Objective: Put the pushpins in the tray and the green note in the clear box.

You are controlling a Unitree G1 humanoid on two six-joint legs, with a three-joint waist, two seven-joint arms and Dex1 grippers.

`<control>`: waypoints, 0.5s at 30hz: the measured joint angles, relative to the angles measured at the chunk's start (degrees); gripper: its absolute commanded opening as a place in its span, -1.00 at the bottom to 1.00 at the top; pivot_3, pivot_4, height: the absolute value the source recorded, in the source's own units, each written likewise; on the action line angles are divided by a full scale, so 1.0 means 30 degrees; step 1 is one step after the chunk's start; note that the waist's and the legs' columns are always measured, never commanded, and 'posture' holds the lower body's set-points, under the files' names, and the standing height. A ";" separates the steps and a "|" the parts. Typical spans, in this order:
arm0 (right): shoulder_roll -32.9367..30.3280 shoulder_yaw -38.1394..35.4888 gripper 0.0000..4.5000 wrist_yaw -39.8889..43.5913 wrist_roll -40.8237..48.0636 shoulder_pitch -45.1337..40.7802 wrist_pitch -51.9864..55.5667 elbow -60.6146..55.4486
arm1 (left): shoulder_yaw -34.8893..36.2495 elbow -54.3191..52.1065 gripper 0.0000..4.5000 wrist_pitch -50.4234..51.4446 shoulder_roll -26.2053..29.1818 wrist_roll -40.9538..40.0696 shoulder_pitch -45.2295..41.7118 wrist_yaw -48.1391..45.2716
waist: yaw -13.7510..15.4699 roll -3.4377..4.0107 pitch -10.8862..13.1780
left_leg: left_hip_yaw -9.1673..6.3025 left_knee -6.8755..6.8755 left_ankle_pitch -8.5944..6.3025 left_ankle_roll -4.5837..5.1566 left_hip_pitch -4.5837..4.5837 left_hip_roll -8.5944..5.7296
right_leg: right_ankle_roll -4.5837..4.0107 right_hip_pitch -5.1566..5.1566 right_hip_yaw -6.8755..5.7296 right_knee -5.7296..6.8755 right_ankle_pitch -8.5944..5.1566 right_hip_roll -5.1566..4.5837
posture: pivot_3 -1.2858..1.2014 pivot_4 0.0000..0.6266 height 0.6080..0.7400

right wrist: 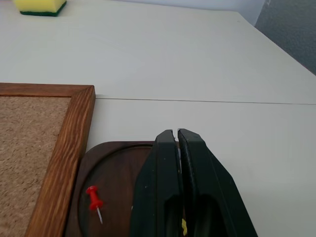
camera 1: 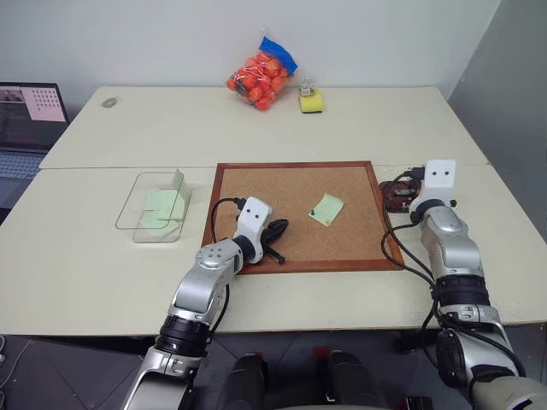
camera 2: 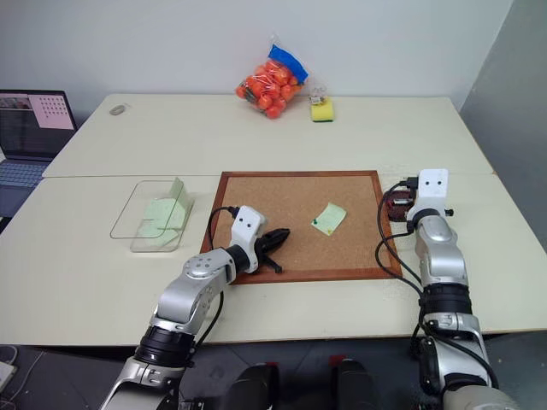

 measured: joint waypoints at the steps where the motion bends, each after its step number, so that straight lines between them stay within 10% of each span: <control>1: 0.0002 -0.0002 -0.97 -0.0079 0.0002 -0.0136 -0.0011 0.0225 | 0.0001 0.0013 -1.00 -0.0005 -0.0004 0.0000 -0.0014 -0.0002 | 0.0004 0.0000 0.0000 | -0.0001 0.0000 0.0000 0.0000 -0.0003 -0.0003 | -0.0002 0.0000 0.0000 -0.0001 0.0001 -0.0002 | 0.03 -0.52 1.00; 5: 0.0012 -0.0039 -0.97 -0.0193 0.0038 -0.0371 -0.0112 0.0866 | 0.0006 0.0028 -1.00 -0.0023 0.0011 -0.0002 -0.0026 -0.0020 | 0.0019 0.0000 0.0000 | 0.0005 -0.0001 0.0000 0.0001 -0.0005 -0.0003 | -0.0010 0.0000 0.0007 -0.0007 0.0006 -0.0004 | 0.03 -0.52 1.00; 15: 0.0320 -0.0163 0.00 -0.0174 0.0799 -0.0366 0.0484 0.0934 | 0.0008 0.0024 -1.00 -0.0009 0.0050 -0.0001 -0.0026 0.0003 | 0.0002 0.0000 0.0000 | 0.0012 0.0000 -0.0001 0.0001 -0.0001 0.0000 | -0.0008 0.0000 0.0010 -0.0003 0.0005 -0.0003 | 0.03 -0.52 1.00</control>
